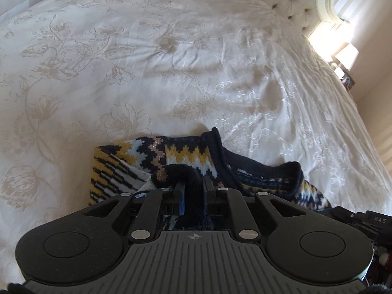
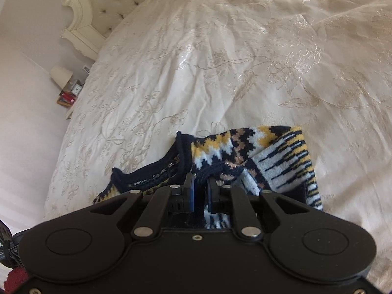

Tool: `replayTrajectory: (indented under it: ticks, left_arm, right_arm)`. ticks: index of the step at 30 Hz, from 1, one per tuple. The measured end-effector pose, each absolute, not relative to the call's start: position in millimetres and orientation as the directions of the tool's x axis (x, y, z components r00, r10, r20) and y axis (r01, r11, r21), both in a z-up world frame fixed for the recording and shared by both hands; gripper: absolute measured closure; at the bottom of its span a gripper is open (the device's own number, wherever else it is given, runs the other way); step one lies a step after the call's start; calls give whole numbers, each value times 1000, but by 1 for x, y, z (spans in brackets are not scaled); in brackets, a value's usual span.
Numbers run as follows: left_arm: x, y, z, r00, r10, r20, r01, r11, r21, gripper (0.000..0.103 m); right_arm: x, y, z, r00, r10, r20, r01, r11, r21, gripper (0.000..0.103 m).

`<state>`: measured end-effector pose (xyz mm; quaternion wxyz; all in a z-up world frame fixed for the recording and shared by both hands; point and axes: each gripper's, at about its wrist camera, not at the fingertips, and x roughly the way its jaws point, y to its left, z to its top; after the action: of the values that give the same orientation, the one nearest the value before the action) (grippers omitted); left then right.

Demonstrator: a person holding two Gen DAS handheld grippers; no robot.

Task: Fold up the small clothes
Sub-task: 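Lift the hem with both tools and fold it over toward the collar, then lower the hem onto the collar and open both tools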

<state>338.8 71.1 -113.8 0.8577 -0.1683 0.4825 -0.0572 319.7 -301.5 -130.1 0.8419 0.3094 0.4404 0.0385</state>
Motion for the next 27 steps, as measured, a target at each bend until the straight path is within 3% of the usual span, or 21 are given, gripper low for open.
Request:
replayTrajectory:
  ticks: [6,9,12,16,19,23,27]
  left_arm:
    - [356,74,-127,498,-264,-826,-84,933,-349,85]
    - [359,75,-131,481,-272,-833,-90,930,-355,83]
    - [363,79,-135,444,-304,-843,-101,917,-385,71]
    - [373,91,-135,423,-337,-841,-143,892,-429,69]
    - [383,98,-125,455,-320,-831,-160,889,-430,61]
    - [389,101,-107,494,-268,-827,-161,907,-390,58]
    - [375,80,-96,489,-228,-842,-60,954,-294,52]
  right_arm:
    - [340,-308,-138,622,309,-720,214,817,536,52]
    - [346,-309,-135,626,296,-721,203,831,518,51]
    - [346,-307,-131,630,290,-720,178,849,498,46]
    - [341,-302,-126,629,292,-720,149,864,481,45]
    - [335,-300,-124,632,293,-717,145,865,481,45]
    - [327,-292,-121,628,294,-720,113,881,459,45]
    - [320,-275,-119,615,305,-727,36,910,413,41]
